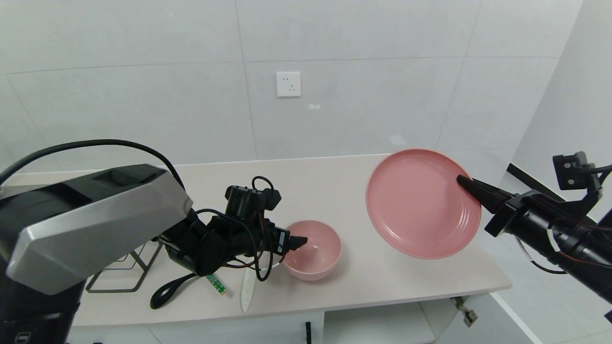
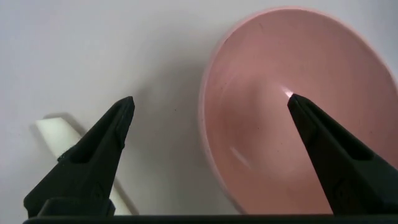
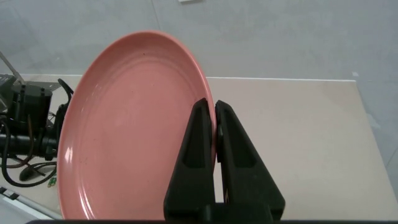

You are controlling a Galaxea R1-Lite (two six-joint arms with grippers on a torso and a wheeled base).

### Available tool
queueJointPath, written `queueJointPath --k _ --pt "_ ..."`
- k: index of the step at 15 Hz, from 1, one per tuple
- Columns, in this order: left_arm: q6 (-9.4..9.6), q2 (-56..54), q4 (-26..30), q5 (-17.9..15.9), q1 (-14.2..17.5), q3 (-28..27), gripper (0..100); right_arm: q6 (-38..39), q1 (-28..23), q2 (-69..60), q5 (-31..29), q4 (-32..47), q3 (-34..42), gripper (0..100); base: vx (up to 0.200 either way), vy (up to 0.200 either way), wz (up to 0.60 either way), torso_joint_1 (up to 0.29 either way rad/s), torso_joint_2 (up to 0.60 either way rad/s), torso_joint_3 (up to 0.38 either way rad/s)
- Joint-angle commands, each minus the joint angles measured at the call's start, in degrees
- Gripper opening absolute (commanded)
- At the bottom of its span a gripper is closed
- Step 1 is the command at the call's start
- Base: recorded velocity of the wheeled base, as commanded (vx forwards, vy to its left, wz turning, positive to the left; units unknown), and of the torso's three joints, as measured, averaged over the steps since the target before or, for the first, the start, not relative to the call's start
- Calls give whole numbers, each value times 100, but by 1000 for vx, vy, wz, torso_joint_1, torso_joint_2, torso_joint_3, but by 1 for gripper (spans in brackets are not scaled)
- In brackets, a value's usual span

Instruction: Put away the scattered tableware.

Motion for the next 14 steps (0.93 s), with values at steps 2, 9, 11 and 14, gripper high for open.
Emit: queueJointPath --k 2,9,11,14 --pt "-2 172 -6 -2 -86 -35 100 -1 -13 -27 1 -8 -6 0 0 0 0 0 0 0" --pt "-11 -56 65 157 -147 1 0 -1 -22 -27 1 -8 -6 0 0 0 0 0 0 0" --pt "-11 -504 91 174 -103 53 0 -1 -22 -45 1 -8 -14 0 0 0 0 0 0 0" --pt "-11 -1032 276 165 -77 229 0 -1 -39 -54 1 -8 -23 0 0 0 0 0 0 0"
